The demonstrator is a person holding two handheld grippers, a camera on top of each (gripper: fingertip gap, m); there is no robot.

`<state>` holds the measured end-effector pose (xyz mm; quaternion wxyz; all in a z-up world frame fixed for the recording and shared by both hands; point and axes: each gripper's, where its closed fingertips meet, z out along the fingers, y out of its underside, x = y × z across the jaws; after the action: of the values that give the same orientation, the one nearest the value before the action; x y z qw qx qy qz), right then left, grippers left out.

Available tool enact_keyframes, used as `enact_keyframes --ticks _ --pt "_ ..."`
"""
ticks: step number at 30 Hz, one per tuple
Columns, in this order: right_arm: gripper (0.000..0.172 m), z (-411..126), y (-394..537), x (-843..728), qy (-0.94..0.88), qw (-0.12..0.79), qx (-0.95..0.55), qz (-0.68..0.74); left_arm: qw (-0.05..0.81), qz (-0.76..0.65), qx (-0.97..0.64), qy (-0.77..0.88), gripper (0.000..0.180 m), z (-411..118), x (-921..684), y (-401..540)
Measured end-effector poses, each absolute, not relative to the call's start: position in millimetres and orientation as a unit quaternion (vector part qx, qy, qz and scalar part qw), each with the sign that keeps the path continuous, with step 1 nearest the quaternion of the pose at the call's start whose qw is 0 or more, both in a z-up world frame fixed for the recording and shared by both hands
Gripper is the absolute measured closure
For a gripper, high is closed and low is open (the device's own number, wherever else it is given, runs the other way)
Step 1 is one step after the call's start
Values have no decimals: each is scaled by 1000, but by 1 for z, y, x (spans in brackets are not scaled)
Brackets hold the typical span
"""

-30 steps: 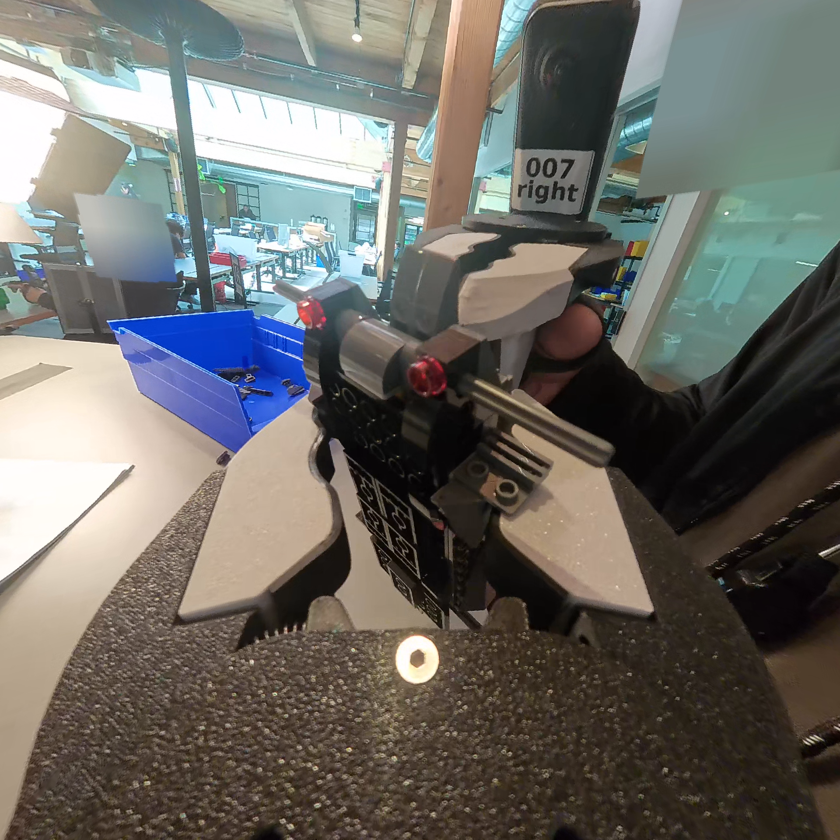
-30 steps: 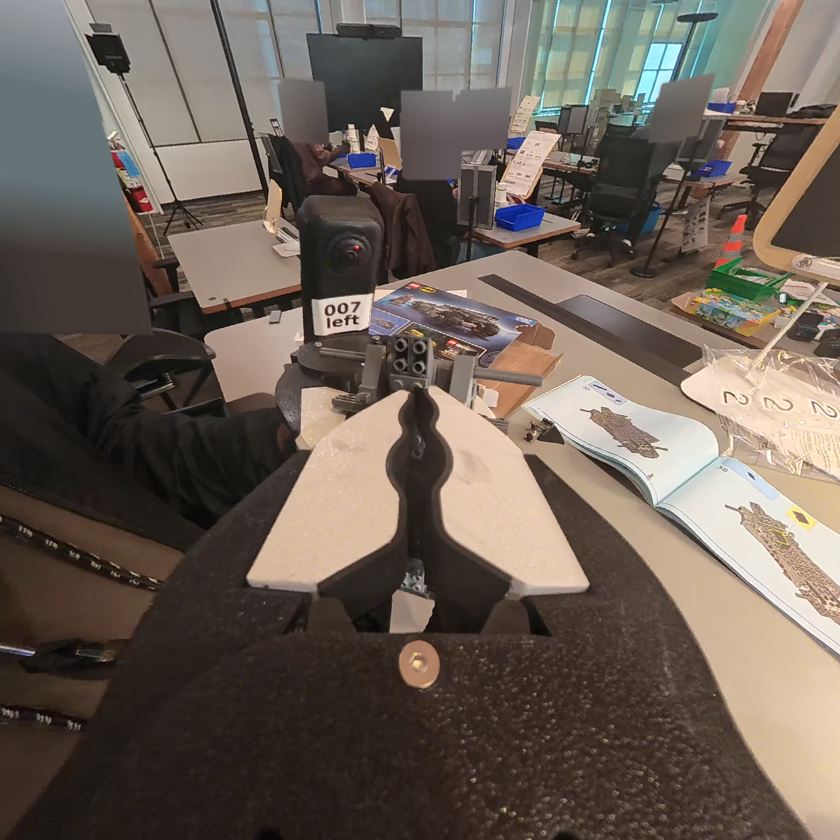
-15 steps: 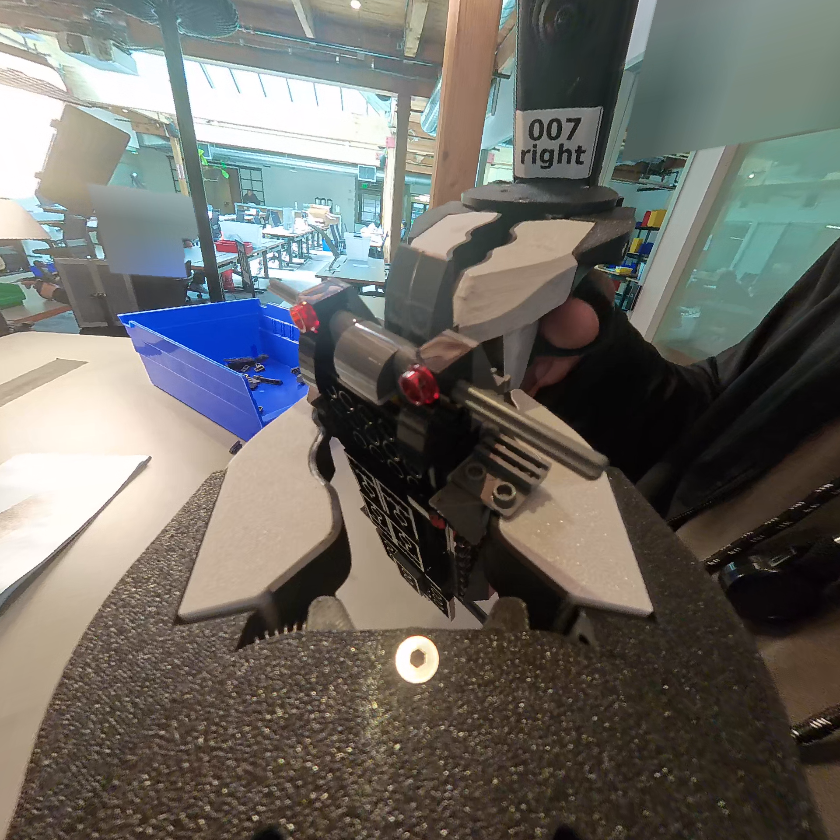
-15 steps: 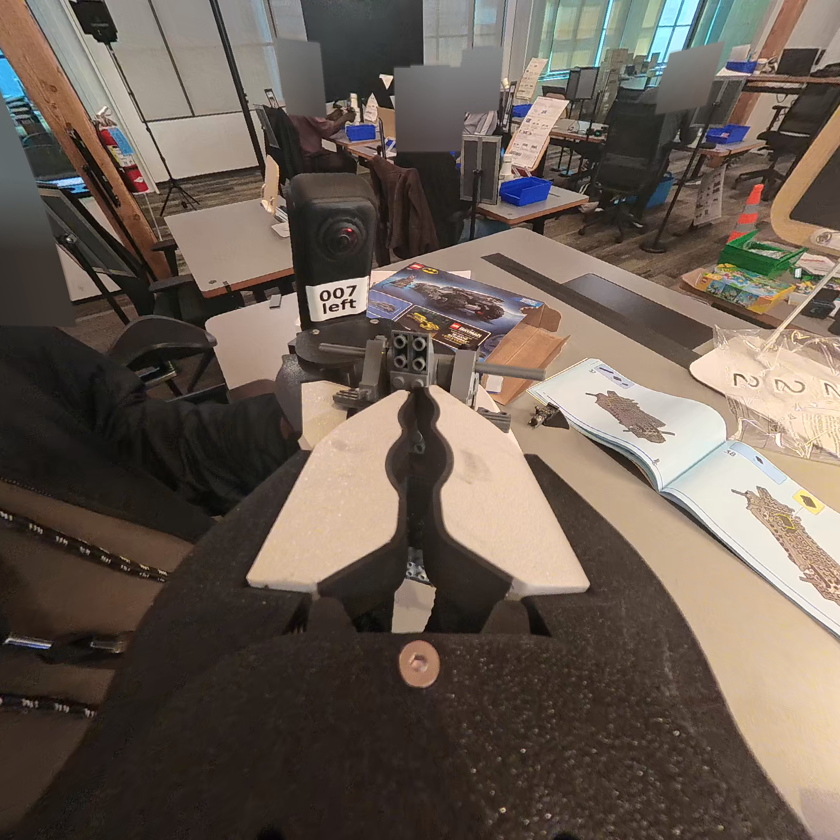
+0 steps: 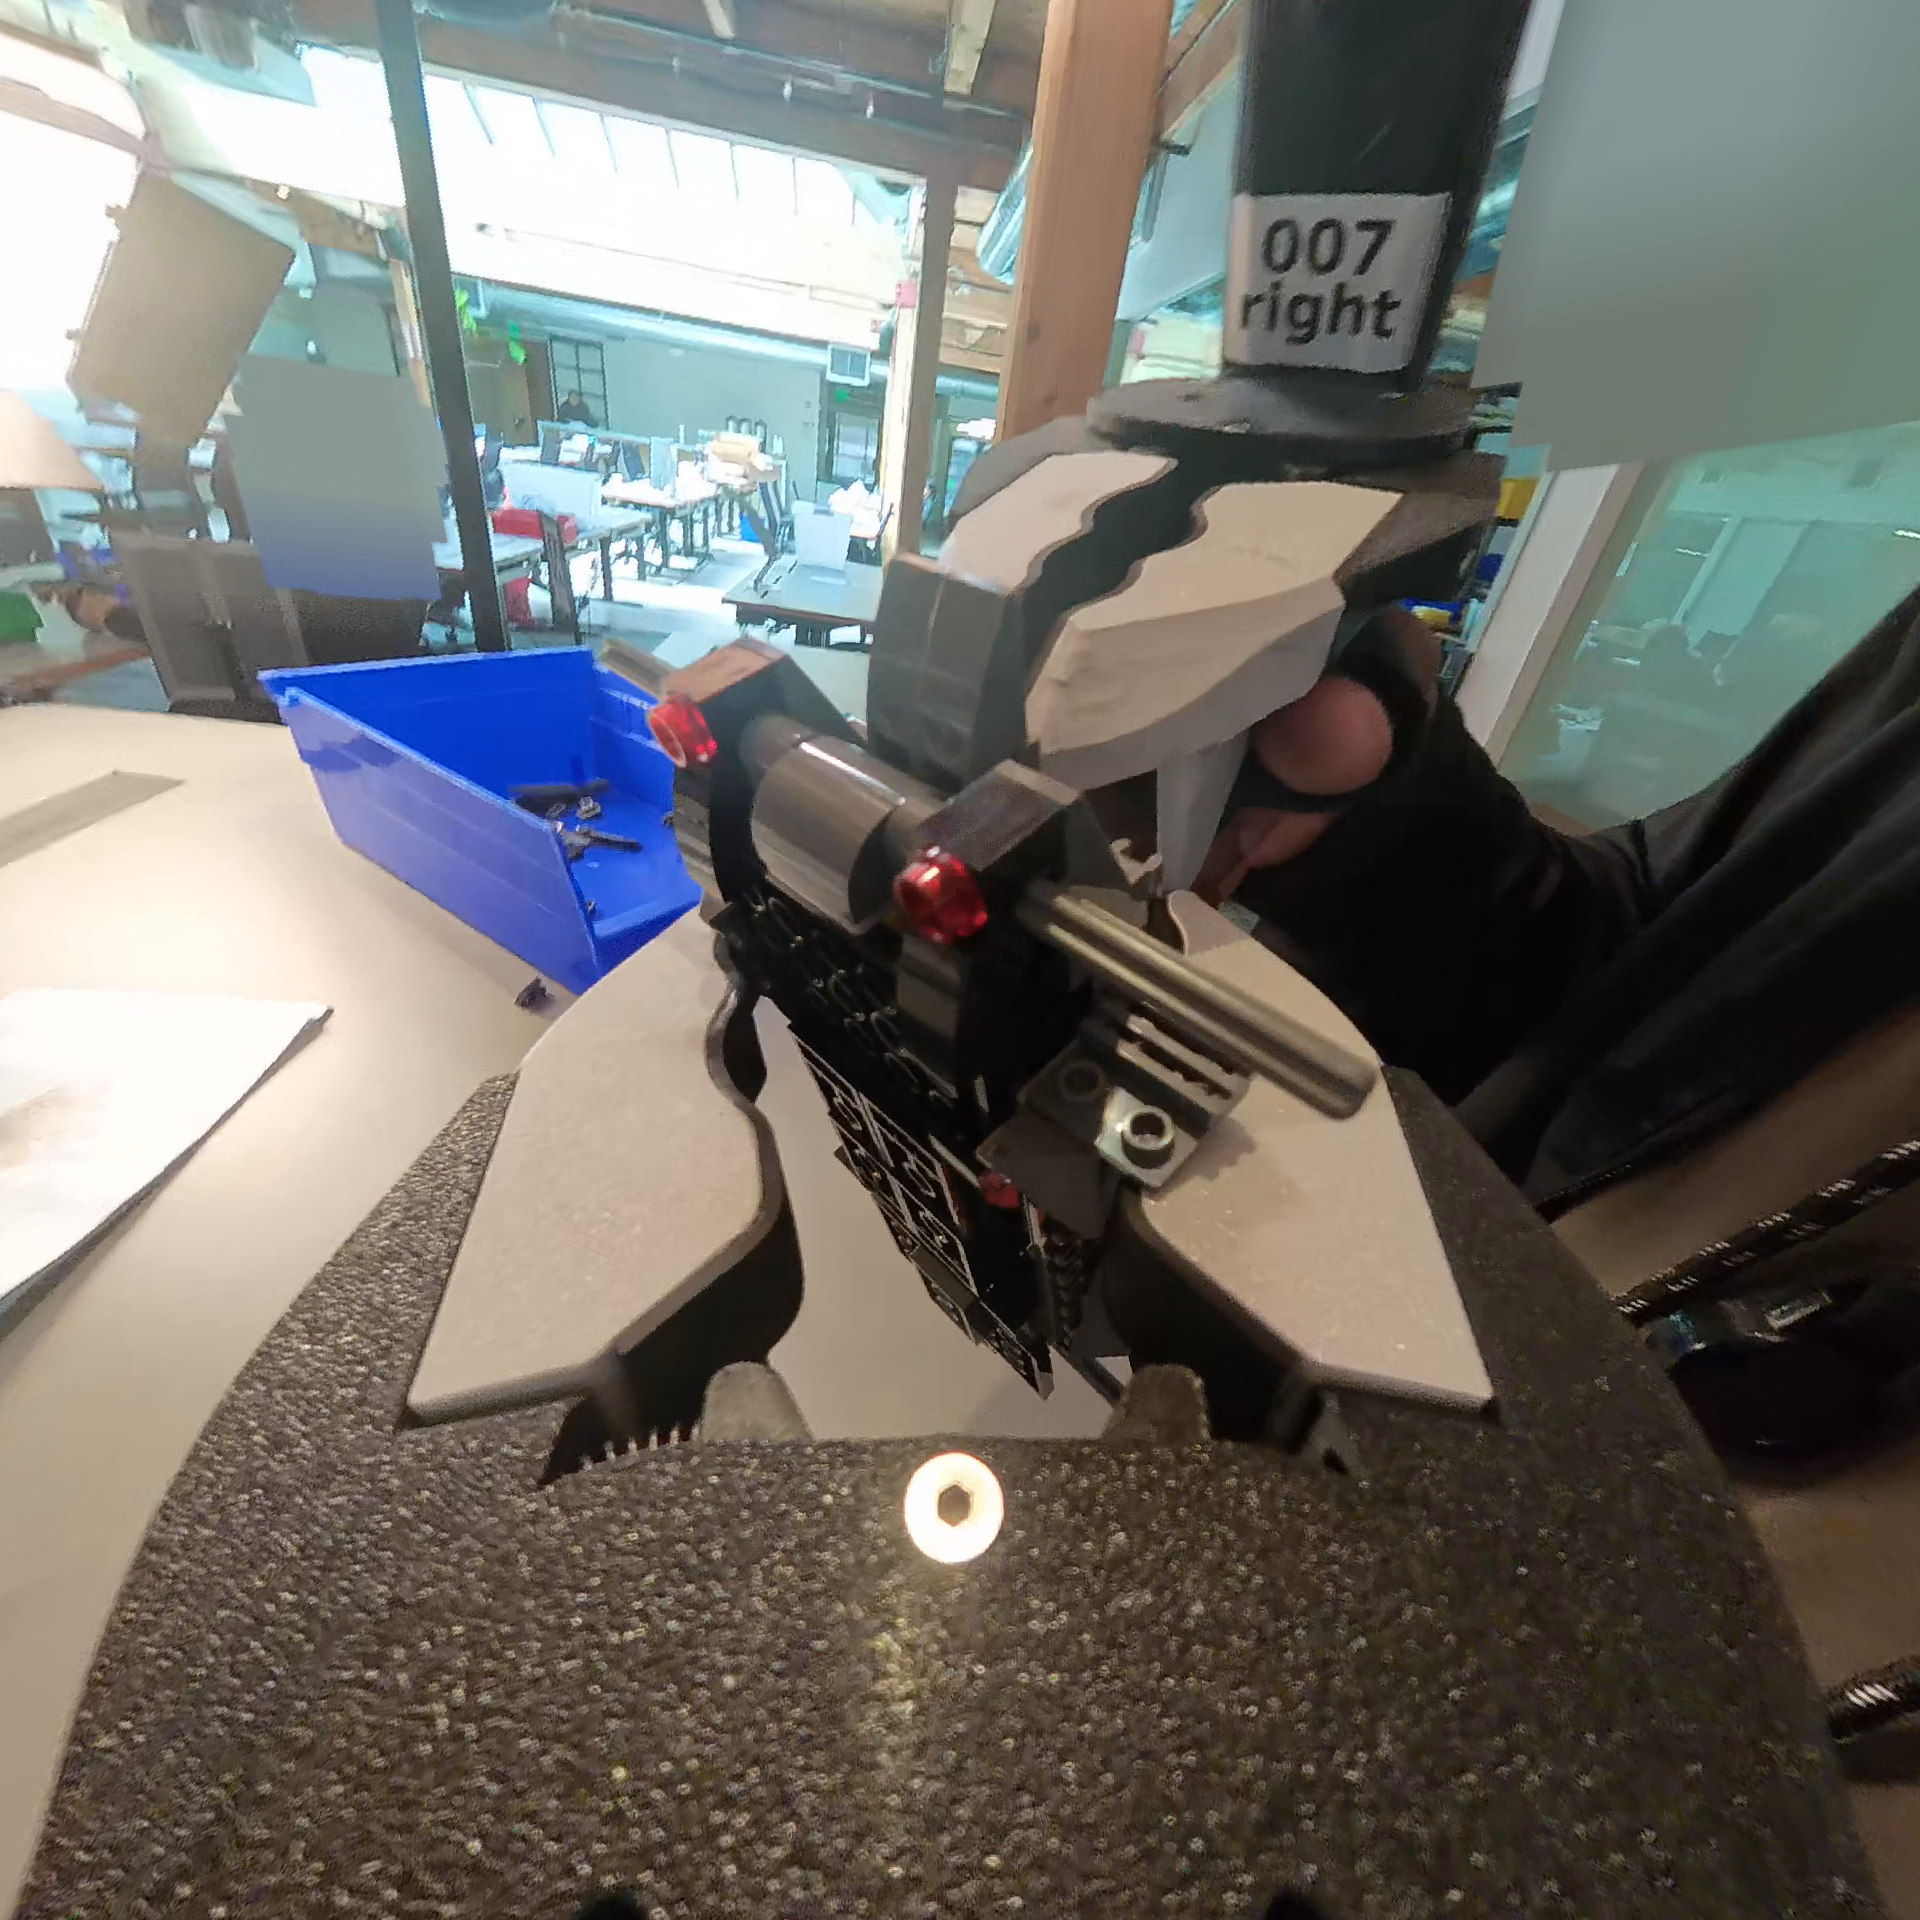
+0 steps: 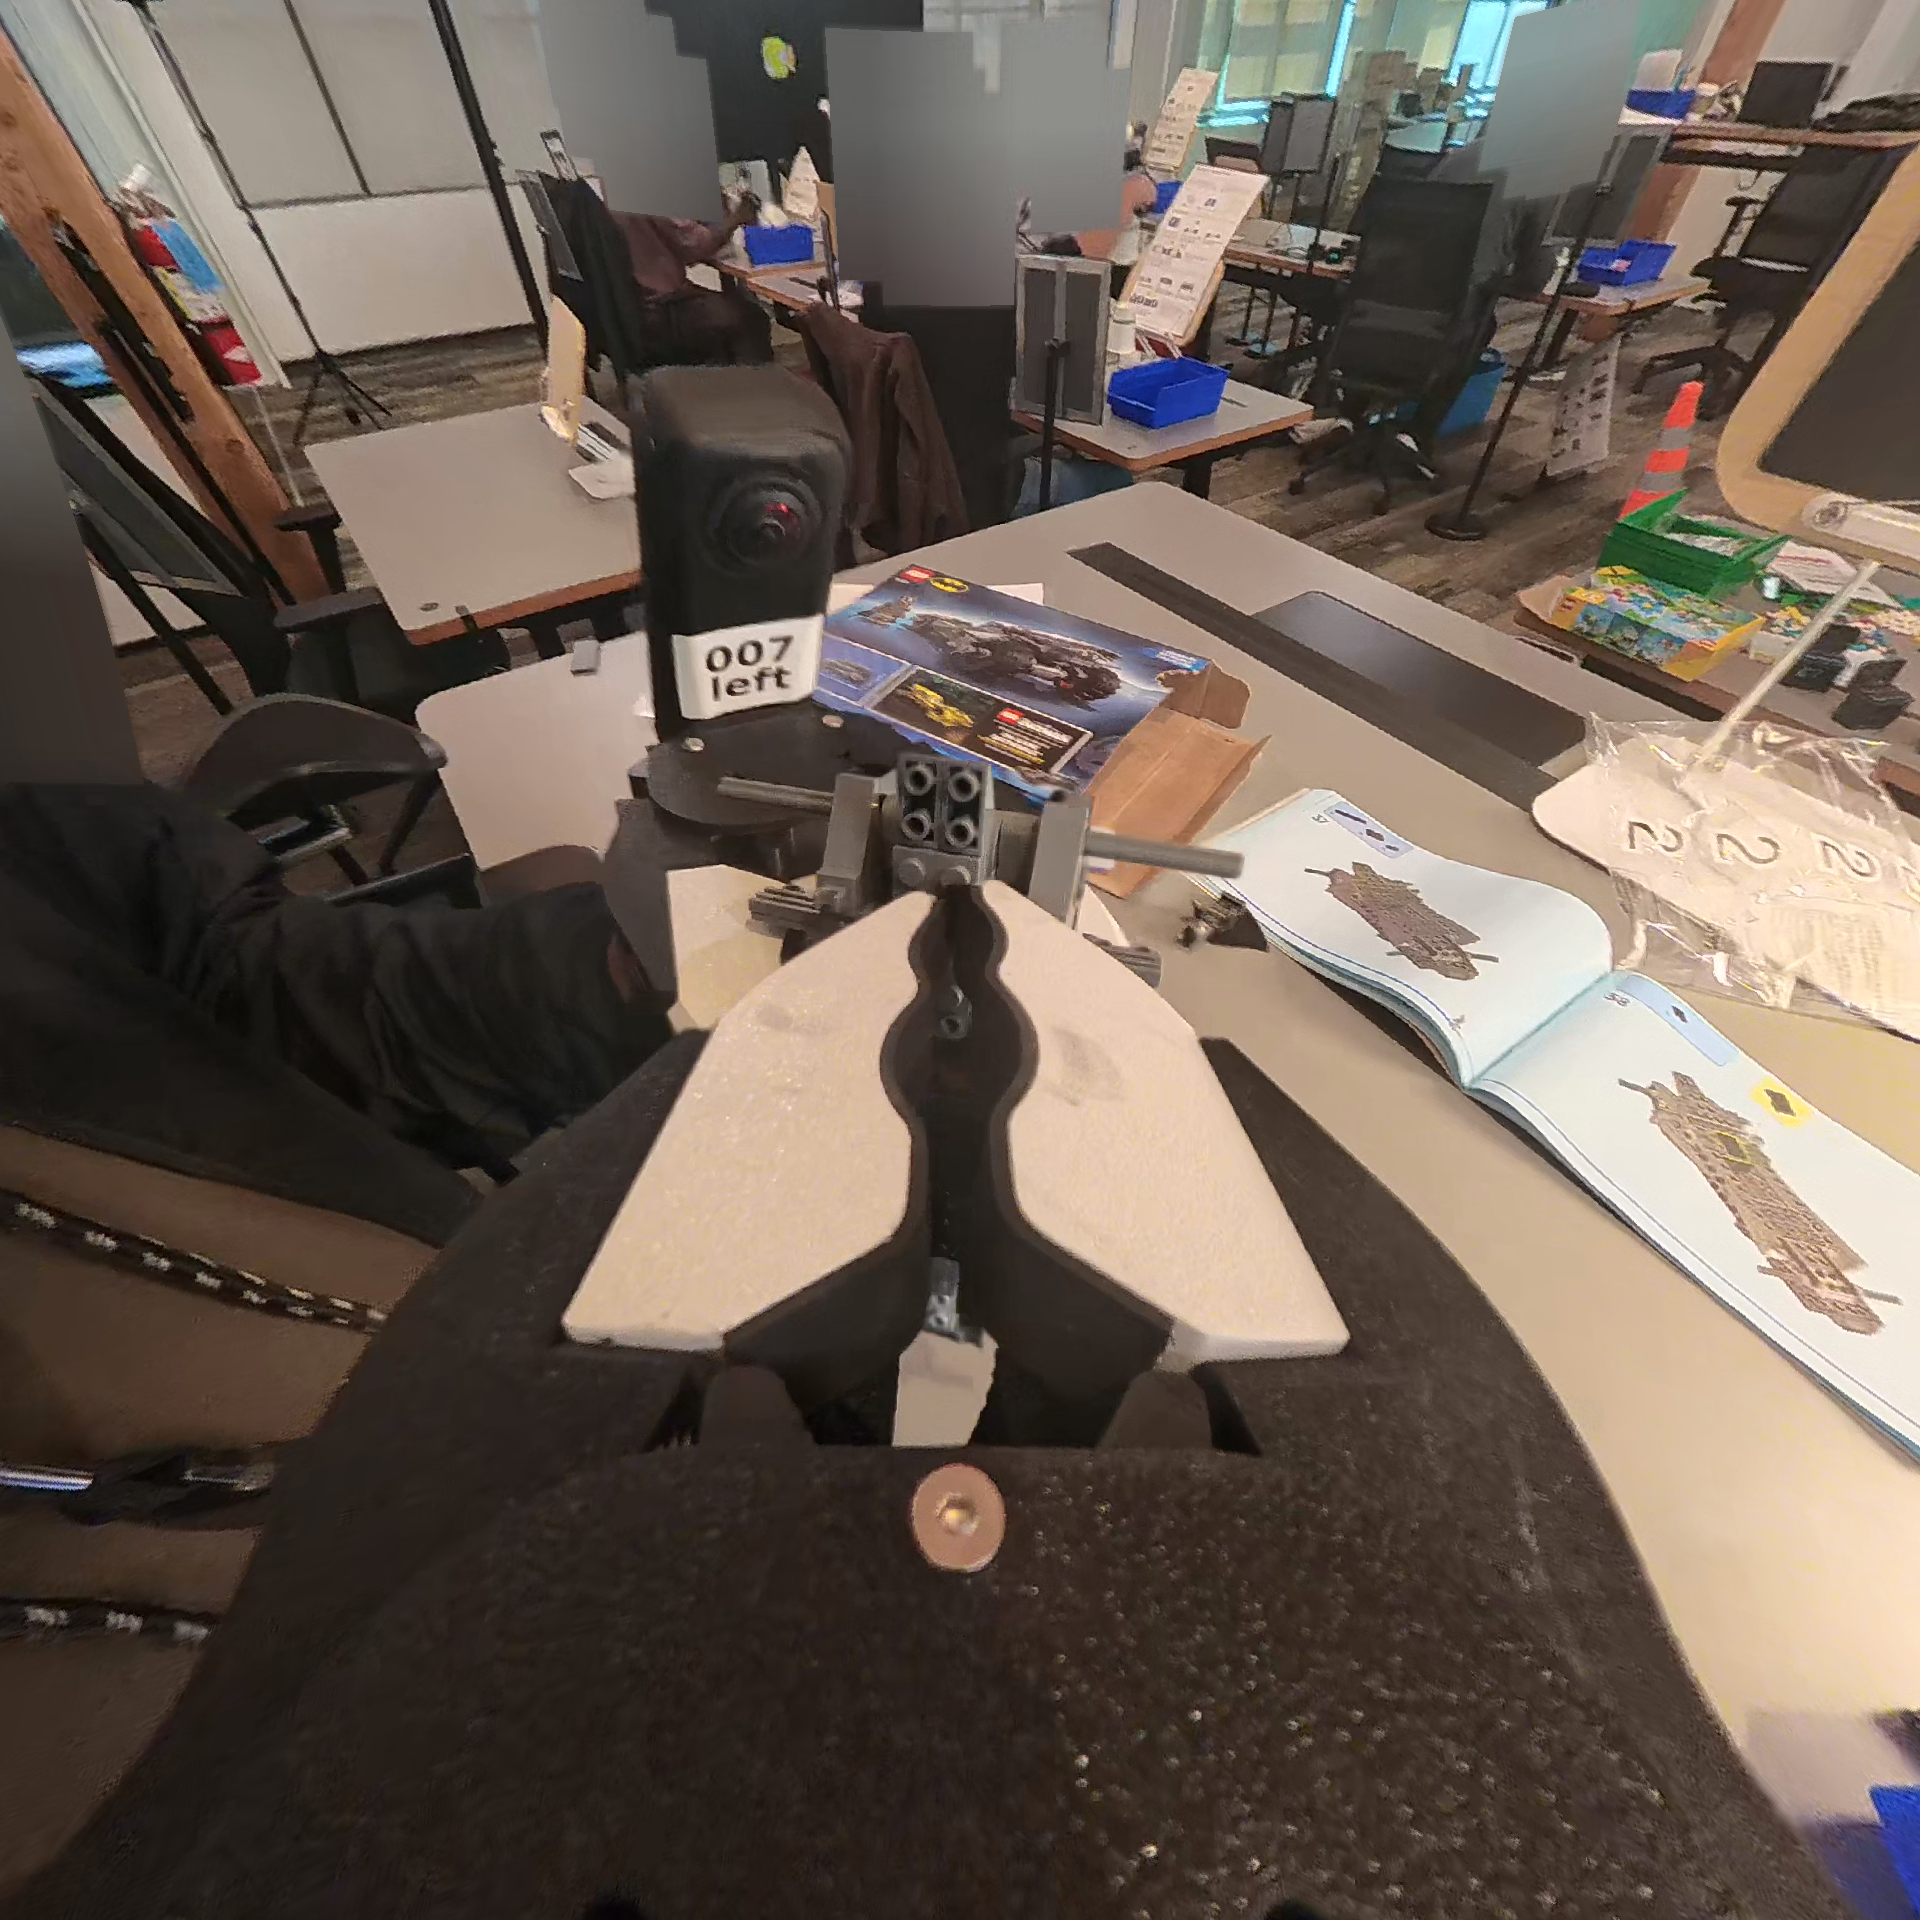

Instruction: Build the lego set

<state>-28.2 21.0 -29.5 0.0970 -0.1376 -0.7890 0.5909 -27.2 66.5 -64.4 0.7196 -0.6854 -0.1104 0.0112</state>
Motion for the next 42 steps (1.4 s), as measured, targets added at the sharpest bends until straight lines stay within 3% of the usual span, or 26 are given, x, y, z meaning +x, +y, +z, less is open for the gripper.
enact_keyframes --ticks 12,32,35,42 --pt "172 -41 28 -31 -796 106 -135 580 681 -138 -691 -200 109 -79 -23 74" --pt "172 -48 28 -6 -800 43 -106 590 619 -127 -753 -181 114 -92 8 97" --pt "172 -52 35 -21 -803 97 -134 573 650 -179 -707 -214 119 -87 1 101" --pt "172 -76 40 -52 -799 82 -183 567 689 -260 -627 -253 116 -102 -24 101"
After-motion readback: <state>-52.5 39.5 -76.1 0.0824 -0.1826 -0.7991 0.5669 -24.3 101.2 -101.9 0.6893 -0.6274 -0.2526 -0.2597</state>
